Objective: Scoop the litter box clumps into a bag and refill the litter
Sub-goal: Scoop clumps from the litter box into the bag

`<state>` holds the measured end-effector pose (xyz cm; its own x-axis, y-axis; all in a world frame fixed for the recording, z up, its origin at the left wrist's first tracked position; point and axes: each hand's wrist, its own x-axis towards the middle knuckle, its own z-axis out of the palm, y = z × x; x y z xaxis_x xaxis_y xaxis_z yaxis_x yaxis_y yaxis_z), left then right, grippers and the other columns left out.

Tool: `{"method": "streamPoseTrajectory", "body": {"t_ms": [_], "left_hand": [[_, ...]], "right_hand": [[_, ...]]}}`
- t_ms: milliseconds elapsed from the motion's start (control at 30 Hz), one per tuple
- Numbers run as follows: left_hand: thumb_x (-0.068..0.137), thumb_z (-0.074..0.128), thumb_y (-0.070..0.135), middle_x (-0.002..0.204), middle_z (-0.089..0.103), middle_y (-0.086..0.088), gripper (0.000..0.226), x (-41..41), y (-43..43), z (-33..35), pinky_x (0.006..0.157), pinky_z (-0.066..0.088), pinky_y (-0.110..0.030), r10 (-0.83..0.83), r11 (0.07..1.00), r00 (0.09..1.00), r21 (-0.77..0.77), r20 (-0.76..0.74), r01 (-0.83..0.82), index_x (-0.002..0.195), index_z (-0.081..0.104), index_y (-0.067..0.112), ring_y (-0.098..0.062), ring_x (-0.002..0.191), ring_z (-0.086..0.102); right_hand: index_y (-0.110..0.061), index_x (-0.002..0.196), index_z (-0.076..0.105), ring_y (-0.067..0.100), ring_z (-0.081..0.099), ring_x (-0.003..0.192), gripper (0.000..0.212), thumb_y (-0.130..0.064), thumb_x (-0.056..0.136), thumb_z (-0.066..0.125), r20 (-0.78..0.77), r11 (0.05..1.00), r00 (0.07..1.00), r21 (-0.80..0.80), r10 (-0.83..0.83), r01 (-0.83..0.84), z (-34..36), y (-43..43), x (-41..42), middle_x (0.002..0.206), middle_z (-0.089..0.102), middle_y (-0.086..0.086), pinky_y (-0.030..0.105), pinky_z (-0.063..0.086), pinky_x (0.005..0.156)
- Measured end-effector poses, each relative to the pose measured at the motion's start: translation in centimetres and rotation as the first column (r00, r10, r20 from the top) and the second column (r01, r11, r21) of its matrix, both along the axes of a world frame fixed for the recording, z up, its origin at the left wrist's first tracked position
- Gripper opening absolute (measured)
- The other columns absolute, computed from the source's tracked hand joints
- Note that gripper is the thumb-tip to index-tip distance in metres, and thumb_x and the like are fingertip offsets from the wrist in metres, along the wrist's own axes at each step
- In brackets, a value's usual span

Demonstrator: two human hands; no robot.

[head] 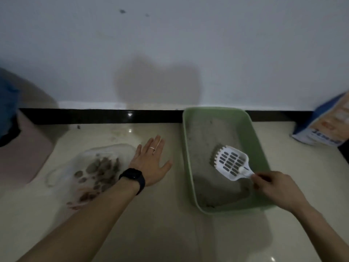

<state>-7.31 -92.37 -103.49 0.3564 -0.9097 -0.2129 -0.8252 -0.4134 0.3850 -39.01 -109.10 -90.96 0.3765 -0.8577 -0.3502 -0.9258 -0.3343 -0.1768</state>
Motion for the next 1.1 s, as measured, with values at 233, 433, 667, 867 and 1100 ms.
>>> {"method": "streamPoseTrajectory", "body": {"t_ms": [233, 433, 667, 867, 1100], "left_hand": [[0.098, 0.016, 0.055, 0.153, -0.032, 0.012, 0.069, -7.9, -5.1, -0.7, 0.116, -0.01, -0.04, -0.084, 0.995, 0.996, -0.062, -0.005, 0.083, 0.15, -0.021, 0.027, -0.008, 0.146, -0.015], [0.1, 0.01, 0.048, 0.15, -0.038, 0.013, 0.063, -7.9, -4.7, -1.5, 0.117, -0.012, -0.039, -0.105, 0.991, 0.993, -0.072, 0.062, 0.109, 0.147, -0.026, 0.027, -0.001, 0.138, -0.031], [0.097, 0.004, 0.051, 0.151, -0.036, 0.016, 0.063, -8.1, -4.7, -1.9, 0.117, -0.013, -0.038, -0.084, 0.991, 0.996, -0.102, 0.024, 0.086, 0.149, -0.023, 0.028, 0.001, 0.138, -0.032], [0.098, 0.007, 0.05, 0.154, -0.032, 0.014, 0.064, -8.2, -4.7, -1.9, 0.118, -0.012, -0.038, -0.081, 0.989, 0.997, -0.123, 0.003, 0.081, 0.151, -0.019, 0.027, 0.0, 0.14, -0.029], [0.098, 0.008, 0.049, 0.155, -0.029, 0.013, 0.064, -8.2, -4.7, -2.1, 0.117, -0.012, -0.038, -0.085, 0.987, 0.996, -0.14, 0.0, 0.084, 0.151, -0.018, 0.026, -0.003, 0.143, -0.024]], "right_hand": [[-0.026, 0.062, 0.069, 0.01, 0.064, 0.06, 0.037, -0.053, 0.083, 0.054, -0.337, 0.969, 0.929, 0.236, 0.151, -0.072, -0.5, -3.5, -3.0, 0.06, 0.069, -0.004, 0.033, 0.056, 0.064], [-0.035, 0.053, 0.071, 0.008, 0.064, 0.059, 0.033, -0.056, 0.074, 0.057, -0.333, 0.919, 0.902, 0.368, 0.274, -0.143, -3.0, -4.5, -0.3, 0.052, 0.065, -0.009, 0.027, 0.052, 0.061], [-0.044, 0.057, 0.069, 0.009, 0.061, 0.069, 0.021, -0.06, 0.07, 0.061, -0.384, 0.9, 0.843, 0.367, 0.376, -0.234, -3.2, -6.4, 1.1, 0.064, 0.064, -0.012, 0.032, 0.053, 0.069], [-0.027, 0.077, 0.077, 0.007, 0.068, 0.072, 0.026, -0.051, 0.078, 0.067, -0.312, 0.847, 0.881, 0.505, 0.357, -0.164, -4.2, -5.9, 2.6, 0.069, 0.073, -0.012, 0.029, 0.055, 0.072], [-0.019, 0.068, 0.072, 0.004, 0.053, 0.039, 0.034, -0.035, 0.095, 0.058, -0.051, 0.805, 0.996, 0.593, 0.076, -0.031, -6.8, -0.4, 0.0, 0.053, 0.066, -0.009, 0.02, 0.044, 0.045]]}}
